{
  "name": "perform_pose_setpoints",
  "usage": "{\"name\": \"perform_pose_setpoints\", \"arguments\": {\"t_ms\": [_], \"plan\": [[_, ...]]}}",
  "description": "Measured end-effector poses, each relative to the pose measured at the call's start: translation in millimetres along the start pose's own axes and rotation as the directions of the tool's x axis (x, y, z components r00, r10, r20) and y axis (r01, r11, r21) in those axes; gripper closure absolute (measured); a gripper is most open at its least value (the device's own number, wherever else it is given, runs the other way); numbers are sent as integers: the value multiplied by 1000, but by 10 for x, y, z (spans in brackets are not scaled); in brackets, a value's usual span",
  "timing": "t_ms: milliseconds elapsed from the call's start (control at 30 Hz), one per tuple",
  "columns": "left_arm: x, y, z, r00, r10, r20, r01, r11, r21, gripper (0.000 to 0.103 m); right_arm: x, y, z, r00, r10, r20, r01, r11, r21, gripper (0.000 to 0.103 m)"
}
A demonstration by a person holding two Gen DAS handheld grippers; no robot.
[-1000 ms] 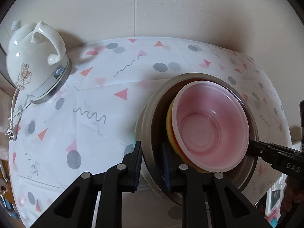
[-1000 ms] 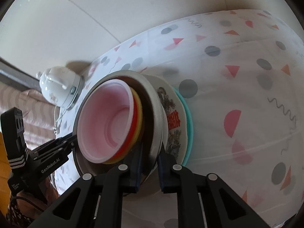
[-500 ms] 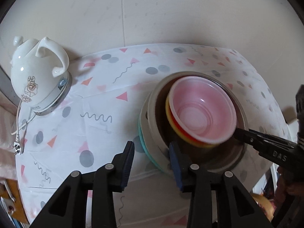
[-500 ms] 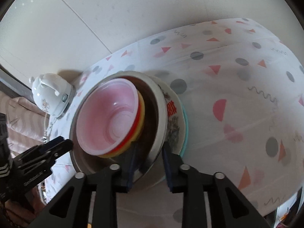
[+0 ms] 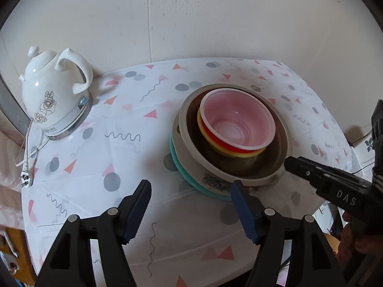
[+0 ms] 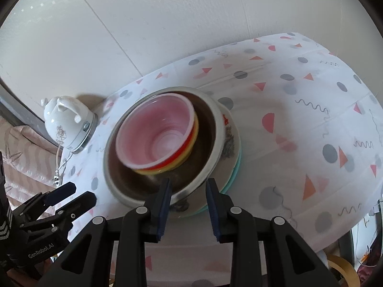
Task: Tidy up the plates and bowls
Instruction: 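Open both grippers and withdraw them from the stack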
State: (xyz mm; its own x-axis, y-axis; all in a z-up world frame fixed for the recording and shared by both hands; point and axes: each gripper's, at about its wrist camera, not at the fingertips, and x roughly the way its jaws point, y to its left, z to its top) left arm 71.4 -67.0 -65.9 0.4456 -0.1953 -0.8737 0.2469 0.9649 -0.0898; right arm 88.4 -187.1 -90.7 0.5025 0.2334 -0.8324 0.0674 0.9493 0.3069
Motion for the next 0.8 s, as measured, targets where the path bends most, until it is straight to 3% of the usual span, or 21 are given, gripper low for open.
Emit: {"name": "perform_pose_setpoints", "arguments": {"t_ms": [333, 567, 800], "plan": [[-107, 79, -111, 1000, 9, 8, -9, 1000, -17, 26, -59, 192, -220, 1000, 11, 3, -11, 1000, -17, 72], [-202, 127, -149, 999, 7, 35, -6, 1000, -20, 16, -81, 270, -311, 1000, 15, -2, -15, 1000, -17, 72], [-235, 173, -183, 999, 27, 44, -26, 1000, -17, 14, -84, 338, -376, 1000, 16, -10, -16, 1000, -14, 72]]}}
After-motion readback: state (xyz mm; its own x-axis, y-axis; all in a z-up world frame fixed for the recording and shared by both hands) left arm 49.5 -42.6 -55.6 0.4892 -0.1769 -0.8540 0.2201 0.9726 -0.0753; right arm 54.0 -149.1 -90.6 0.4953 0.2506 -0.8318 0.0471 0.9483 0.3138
